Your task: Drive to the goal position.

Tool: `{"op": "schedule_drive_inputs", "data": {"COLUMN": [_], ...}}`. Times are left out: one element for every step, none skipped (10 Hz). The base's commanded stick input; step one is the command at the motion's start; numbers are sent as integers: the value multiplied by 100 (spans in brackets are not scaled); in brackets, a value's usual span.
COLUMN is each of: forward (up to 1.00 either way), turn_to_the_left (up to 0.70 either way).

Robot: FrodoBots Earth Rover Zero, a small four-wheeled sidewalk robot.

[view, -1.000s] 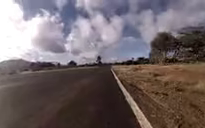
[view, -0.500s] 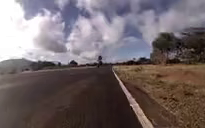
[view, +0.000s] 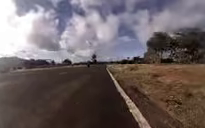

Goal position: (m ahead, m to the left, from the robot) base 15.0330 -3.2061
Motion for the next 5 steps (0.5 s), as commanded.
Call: {"op": "schedule_drive_inputs", "data": {"forward": [50, 50, 50, 50, 50], "turn_to_the_left": [0, 0, 0, 0, 0]}}
